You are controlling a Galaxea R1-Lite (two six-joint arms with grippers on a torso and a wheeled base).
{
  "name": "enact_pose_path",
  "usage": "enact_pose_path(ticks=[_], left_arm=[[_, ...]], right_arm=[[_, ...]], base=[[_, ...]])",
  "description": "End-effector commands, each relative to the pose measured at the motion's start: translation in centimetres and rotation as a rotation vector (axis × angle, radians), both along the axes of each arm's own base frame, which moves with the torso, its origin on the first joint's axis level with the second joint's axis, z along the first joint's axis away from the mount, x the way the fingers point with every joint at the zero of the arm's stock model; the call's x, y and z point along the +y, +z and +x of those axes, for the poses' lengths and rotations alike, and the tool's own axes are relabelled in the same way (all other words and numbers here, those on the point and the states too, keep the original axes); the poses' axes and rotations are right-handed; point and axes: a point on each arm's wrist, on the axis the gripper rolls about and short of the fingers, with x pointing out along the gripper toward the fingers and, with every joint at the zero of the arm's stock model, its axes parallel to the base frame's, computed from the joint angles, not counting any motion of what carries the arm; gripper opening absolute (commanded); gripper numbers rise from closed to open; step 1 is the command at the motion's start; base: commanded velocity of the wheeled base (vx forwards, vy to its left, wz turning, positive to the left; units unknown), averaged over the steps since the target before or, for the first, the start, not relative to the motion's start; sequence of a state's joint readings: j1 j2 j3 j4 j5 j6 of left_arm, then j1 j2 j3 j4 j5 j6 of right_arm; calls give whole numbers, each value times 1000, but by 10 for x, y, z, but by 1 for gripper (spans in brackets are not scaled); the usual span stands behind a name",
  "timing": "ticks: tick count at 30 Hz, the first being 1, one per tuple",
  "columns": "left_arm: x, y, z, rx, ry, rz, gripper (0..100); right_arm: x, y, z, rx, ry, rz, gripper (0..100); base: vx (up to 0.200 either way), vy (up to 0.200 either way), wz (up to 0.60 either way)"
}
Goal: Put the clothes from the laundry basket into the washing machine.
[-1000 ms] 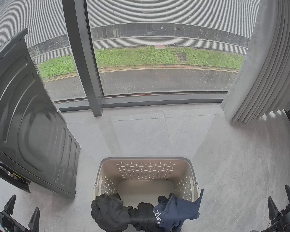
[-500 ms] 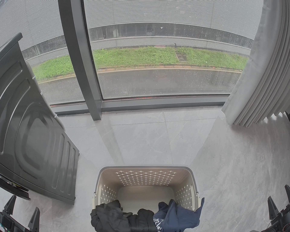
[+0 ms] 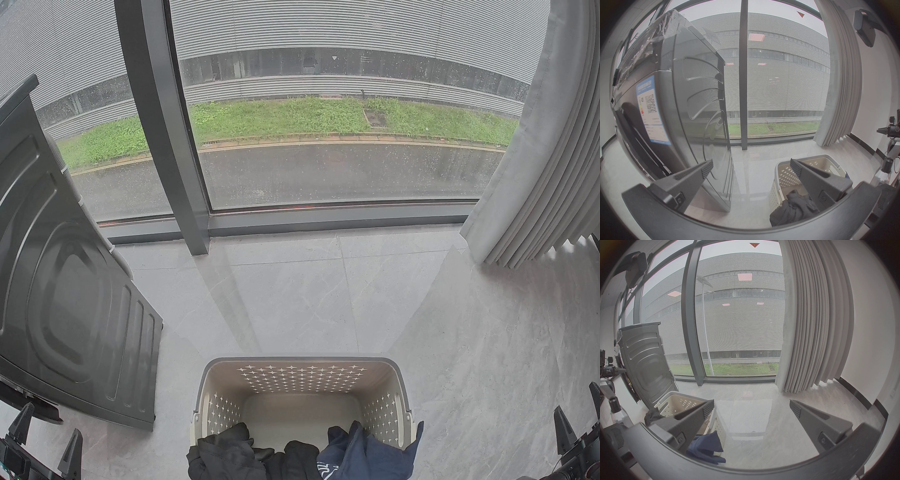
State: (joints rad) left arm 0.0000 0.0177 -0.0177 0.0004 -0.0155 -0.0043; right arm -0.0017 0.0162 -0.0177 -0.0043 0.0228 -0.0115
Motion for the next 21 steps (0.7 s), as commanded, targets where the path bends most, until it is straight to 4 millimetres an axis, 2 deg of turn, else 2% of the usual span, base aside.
enact_pose_path(ticks=[1, 7, 21], left_arm=[[0, -5, 0, 0, 0, 0, 100], [0, -5, 0, 0, 0, 0, 100], [0, -5, 0, 0, -1, 1, 100]], right_arm=[[0, -5, 0, 3, -1, -1, 100], [0, -5, 0, 3, 0, -1, 100], [0, -5, 0, 3, 0, -1, 100]], base=[[200, 0, 0], [200, 0, 0], [0, 0, 0]])
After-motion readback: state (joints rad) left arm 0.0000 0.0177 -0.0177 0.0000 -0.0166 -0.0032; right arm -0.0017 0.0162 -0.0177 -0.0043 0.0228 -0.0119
